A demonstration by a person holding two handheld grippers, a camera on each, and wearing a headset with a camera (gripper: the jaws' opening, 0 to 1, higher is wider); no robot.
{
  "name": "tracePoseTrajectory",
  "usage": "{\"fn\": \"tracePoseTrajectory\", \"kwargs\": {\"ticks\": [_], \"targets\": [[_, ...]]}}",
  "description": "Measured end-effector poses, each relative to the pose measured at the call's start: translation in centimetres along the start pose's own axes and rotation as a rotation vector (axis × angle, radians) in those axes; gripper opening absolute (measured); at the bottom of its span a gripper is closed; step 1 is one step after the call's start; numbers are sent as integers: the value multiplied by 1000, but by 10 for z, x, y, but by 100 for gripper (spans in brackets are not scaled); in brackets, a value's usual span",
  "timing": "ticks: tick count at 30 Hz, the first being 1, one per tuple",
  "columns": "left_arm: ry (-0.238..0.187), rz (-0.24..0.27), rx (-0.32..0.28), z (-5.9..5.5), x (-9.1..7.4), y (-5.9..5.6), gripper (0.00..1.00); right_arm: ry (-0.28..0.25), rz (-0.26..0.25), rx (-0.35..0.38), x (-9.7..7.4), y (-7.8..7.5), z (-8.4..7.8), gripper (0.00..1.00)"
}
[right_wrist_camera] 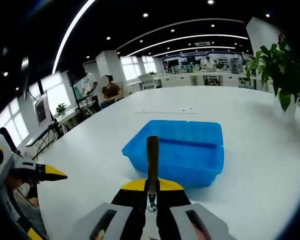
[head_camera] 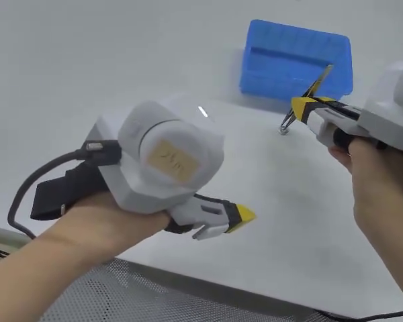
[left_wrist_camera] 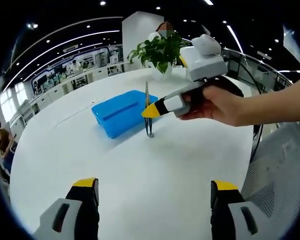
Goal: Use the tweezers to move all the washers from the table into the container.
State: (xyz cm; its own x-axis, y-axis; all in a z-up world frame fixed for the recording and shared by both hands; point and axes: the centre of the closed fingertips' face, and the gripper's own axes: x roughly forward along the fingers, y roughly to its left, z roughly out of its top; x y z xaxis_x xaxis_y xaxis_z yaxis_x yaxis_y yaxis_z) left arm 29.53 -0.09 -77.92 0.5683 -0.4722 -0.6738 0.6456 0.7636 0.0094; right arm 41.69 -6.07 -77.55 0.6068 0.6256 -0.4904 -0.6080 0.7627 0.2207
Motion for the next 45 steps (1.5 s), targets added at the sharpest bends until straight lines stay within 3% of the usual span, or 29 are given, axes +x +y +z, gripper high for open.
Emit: {"fn": "tracePoseTrajectory", "kwargs": {"ticks": [8, 13, 16, 18, 21, 23, 26, 28, 32, 35, 38, 43, 45], "targets": [[-6, 0, 2, 3, 0, 0, 95, 10, -28, -132, -5, 6, -4, 2], [-21, 2, 7, 7, -2, -1, 94, 23, -35, -166, -5, 9, -6, 2], [-64, -2, 9, 21, -6, 2, 90, 29, -40, -189, -6, 10, -8, 2], [-126, -9, 0, 41, -7, 6, 90, 29, -43, -196, -6, 10, -9, 2], [-177, -12, 26, 66, -8, 15, 85, 32, -49, -191, -6, 8, -9, 2], [-239, -34, 53, 87, -7, 17, 77, 30, -50, -184, -6, 8, -9, 2], [-283, -73, 48, 108, -2, 18, 62, 27, -52, -184, -6, 8, -9, 2], [-302, -88, 52, 118, 3, 16, 60, 24, -53, -185, -6, 7, -9, 2], [-322, -115, 71, 129, 20, 11, 43, 20, -55, -183, -5, 7, -9, 2], [-310, -148, 76, 129, 37, 5, 41, 27, -51, -197, -4, 7, -10, 2], [-309, -175, 102, 133, 49, 1, 30, 32, -48, -213, -3, 9, -11, 2], [-322, -212, 94, 140, 61, 0, 23, 35, -42, -234, -1, 11, -12, 2], [-319, -189, 126, 139, 64, 5, 14, 37, -43, -241, 0, 11, -12, 2]]}}
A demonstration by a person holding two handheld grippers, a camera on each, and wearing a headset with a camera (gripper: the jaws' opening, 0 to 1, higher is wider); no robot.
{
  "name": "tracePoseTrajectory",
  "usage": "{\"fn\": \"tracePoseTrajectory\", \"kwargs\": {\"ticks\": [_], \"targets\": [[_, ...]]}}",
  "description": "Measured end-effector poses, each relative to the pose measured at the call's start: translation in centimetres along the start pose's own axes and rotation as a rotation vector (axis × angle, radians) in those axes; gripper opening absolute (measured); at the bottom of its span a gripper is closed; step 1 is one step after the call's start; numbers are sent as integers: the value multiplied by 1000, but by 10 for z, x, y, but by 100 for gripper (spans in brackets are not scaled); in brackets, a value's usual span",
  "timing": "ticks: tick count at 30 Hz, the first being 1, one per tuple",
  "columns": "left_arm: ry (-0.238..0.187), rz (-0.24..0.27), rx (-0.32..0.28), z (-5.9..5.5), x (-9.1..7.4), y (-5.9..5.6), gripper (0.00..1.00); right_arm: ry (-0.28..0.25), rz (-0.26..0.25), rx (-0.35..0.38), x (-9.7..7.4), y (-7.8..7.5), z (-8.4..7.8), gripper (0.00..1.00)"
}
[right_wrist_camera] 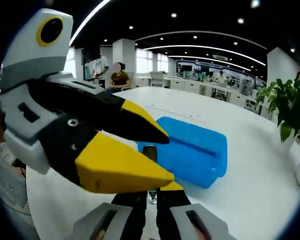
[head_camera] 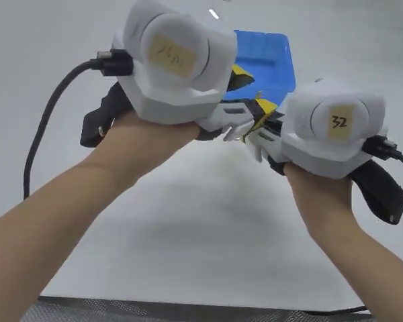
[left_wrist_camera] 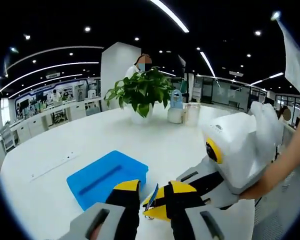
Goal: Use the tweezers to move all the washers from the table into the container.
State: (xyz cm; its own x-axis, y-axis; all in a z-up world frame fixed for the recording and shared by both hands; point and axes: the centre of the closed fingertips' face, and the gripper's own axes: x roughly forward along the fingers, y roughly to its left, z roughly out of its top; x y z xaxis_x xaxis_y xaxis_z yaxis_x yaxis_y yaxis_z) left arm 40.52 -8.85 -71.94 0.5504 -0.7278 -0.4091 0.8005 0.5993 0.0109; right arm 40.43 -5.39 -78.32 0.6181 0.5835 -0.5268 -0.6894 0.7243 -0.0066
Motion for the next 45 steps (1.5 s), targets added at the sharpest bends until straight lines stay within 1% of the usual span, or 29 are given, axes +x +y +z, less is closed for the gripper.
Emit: {"fn": "tracePoseTrajectory", "kwargs": {"ticks": [1, 2, 3, 5, 8, 10, 13, 14, 17, 19, 20, 21, 22, 24, 25, 26, 27, 28, 29, 32, 34, 36, 37, 39, 40, 41, 42, 44, 45], "targets": [[5, 2, 13, -1, 0, 1, 7, 0, 1, 1, 0, 0, 0, 2], [11, 4, 35, -2, 0, 2, 5, 0, -1, 0, 1, 0, 0, 2], [7, -5, 21, -1, 0, 0, 4, -2, 0, 0, 2, 0, 0, 2], [19, -14, 35, -3, -2, -1, 0, -6, 3, 4, 3, 0, 0, 2], [27, -1, 83, -5, -8, -1, 0, -8, 2, 20, 5, -3, 0, 2], [29, -1, 86, -6, -10, -1, 0, -9, 4, 27, 4, -2, -1, 2], [37, -14, 86, -9, -10, -1, 0, -7, 8, 8, 4, 0, -2, 2], [39, -25, 98, -10, -10, -4, 0, -3, 8, 5, 3, 1, -3, 2], [43, -50, 175, -10, -10, -9, 0, 2, 14, -11, 2, 1, -5, 2], [51, -66, 191, -11, -11, -11, 0, 5, 40, -45, 1, 3, -5, 3], [61, -103, 239, -12, -11, -14, 0, 12, 66, -71, 1, 4, -6, 4], [67, -116, 253, -13, -12, -15, 0, 12, 83, -84, 0, 5, -7, 4], [78, -138, 269, -14, -13, -17, 0, 11, 119, -119, 0, 7, -8, 5], [91, -178, 295, -16, -15, -20, 0, 23, 149, -139, -1, 8, -9, 6], [95, -195, 305, -17, -16, -21, 0, 29, 162, -165, -1, 9, -9, 7], [96, -208, 308, -18, -16, -22, 0, 33, 178, -213, -1, 10, -9, 7], [101, -231, 302, -18, -17, -22, 0, 38, 180, -247, 0, 10, -10, 7], [103, -237, 299, -19, -18, -22, 0, 37, 192, -296, 0, 11, -10, 7], [111, -271, 292, -20, -19, -24, 0, 41, 201, -318, 1, 13, -11, 7], [121, -272, 272, -19, -19, -21, 0, 41, 196, -370, 0, 14, -11, 5], [116, -244, 281, -18, -18, -21, 0, 45, 187, -364, 1, 13, -10, 4], [98, -191, 265, -17, -16, -19, 0, 49, 190, -333, 2, 12, -9, 4], [84, -147, 222, -16, -15, -17, 0, 50, 191, -321, 2, 11, -8, 3], [73, -118, 176, -17, -16, -17, 0, 51, 190, -315, 3, 12, -8, 3], [62, -83, 132, -17, -17, -14, 1, 51, 187, -317, 3, 12, -8, 3], [42, -63, 92, -16, -18, -12, 5, 52, 186, -321, 3, 12, -8, 3], [9, -27, 34, -14, -20, -8, 14, 53, 184, -322, 3, 12, -8, 3], [-25, 25, -34, -12, -27, -2, 22, 54, 182, -318, 3, 12, -7, 3], [-38, 53, -42, -11, -30, 2, 25, 55, 182, -306, 3, 11, -7, 3]]}}
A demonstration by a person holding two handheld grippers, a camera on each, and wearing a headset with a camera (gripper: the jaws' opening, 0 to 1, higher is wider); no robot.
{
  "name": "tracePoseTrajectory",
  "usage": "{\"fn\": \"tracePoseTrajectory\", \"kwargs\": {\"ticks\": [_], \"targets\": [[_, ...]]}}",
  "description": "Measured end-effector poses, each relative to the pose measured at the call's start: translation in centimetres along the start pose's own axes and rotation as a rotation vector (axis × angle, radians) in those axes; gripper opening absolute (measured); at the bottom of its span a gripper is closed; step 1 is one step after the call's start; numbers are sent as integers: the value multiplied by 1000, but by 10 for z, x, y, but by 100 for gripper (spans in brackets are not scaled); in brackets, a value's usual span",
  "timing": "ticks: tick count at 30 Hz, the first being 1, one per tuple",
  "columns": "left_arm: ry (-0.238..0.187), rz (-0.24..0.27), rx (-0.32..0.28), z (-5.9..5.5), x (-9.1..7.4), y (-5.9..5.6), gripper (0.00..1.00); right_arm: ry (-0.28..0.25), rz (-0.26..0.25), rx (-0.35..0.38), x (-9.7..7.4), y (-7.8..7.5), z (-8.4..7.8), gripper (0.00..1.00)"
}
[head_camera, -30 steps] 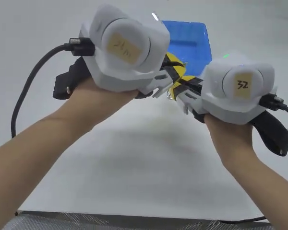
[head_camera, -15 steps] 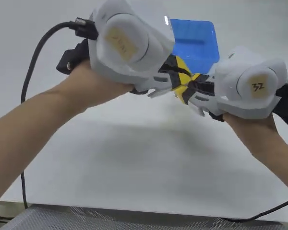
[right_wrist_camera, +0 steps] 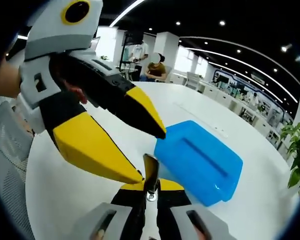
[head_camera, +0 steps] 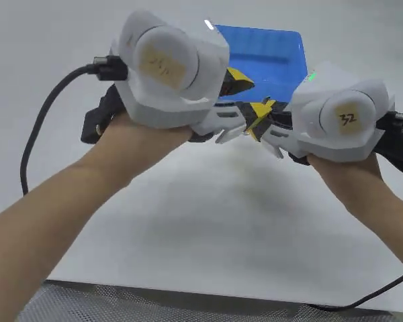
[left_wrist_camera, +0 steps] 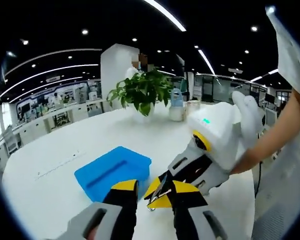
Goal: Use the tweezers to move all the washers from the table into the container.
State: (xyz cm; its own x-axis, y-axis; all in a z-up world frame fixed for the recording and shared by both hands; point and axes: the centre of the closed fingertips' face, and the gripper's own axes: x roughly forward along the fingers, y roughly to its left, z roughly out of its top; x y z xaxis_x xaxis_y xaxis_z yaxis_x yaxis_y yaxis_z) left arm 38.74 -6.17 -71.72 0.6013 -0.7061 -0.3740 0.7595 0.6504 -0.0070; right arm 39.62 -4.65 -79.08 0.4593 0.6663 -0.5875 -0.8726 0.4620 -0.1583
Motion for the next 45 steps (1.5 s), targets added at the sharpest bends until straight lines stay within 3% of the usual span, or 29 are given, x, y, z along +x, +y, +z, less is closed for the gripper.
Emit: {"fn": "tracePoseTrajectory", "kwargs": {"ticks": [5, 10, 13, 20, 26, 45], "targets": [[-7, 66, -50, -5, -19, 6, 38, -2, 0, 39, -1, -5, 2, 2], [3, 94, -87, -14, -34, 7, 40, 0, -9, 61, 0, -8, 4, 3], [21, 108, -99, -21, -40, 8, 40, 13, 19, 91, 1, -6, 3, 4], [27, 149, -116, -28, -53, 11, 42, 37, 21, 97, 2, -11, 1, 4], [45, 161, -118, -36, -60, 10, 41, 45, 19, 96, 2, -11, 1, 5], [59, 174, -93, -39, -61, 10, 39, 39, 5, 160, 5, -19, 1, 5]]}}
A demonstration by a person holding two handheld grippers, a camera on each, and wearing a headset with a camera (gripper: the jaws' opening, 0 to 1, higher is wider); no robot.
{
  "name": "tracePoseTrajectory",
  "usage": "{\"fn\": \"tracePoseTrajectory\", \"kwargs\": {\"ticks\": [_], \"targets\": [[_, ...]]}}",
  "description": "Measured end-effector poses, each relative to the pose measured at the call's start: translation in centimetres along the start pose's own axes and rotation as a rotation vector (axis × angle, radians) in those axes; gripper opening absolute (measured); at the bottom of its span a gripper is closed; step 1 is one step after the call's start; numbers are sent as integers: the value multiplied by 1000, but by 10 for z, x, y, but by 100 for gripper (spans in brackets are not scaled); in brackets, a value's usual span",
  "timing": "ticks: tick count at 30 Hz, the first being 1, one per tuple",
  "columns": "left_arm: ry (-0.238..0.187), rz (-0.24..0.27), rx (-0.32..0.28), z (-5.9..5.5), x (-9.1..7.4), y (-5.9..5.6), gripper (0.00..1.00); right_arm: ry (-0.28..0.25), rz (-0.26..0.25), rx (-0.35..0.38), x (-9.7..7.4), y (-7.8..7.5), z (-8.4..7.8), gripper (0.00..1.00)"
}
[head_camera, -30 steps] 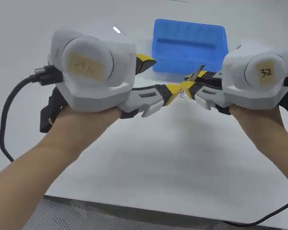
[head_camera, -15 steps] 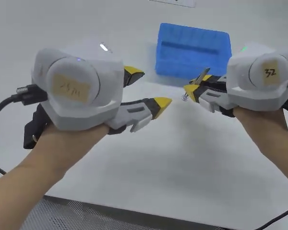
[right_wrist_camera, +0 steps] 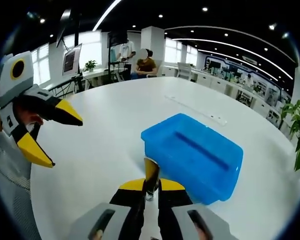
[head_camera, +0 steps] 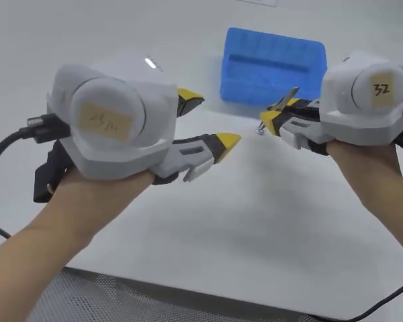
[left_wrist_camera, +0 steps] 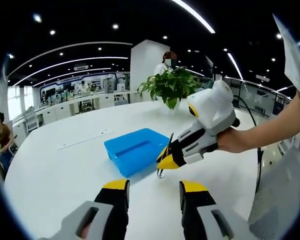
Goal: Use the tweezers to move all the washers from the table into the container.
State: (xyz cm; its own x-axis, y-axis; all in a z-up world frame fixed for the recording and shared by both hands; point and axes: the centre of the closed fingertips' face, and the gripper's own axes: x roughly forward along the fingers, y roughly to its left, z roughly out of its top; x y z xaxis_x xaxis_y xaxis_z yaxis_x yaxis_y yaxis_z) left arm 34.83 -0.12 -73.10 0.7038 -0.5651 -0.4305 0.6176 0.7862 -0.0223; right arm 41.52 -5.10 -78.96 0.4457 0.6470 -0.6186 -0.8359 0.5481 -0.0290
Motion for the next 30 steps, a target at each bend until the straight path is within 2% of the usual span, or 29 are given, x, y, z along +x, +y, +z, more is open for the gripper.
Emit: {"fn": "tracePoseTrajectory", "kwargs": {"ticks": [9, 15, 30], "targets": [[-3, -2, 2, 1, 0, -2, 38, 5, 5, 19, 2, -2, 1, 5], [-1, 0, 9, 1, 0, -2, 37, 0, 10, 59, 4, -4, 3, 5], [5, 5, 18, -3, -3, -1, 36, 23, -3, 63, 3, -3, 4, 3]]}}
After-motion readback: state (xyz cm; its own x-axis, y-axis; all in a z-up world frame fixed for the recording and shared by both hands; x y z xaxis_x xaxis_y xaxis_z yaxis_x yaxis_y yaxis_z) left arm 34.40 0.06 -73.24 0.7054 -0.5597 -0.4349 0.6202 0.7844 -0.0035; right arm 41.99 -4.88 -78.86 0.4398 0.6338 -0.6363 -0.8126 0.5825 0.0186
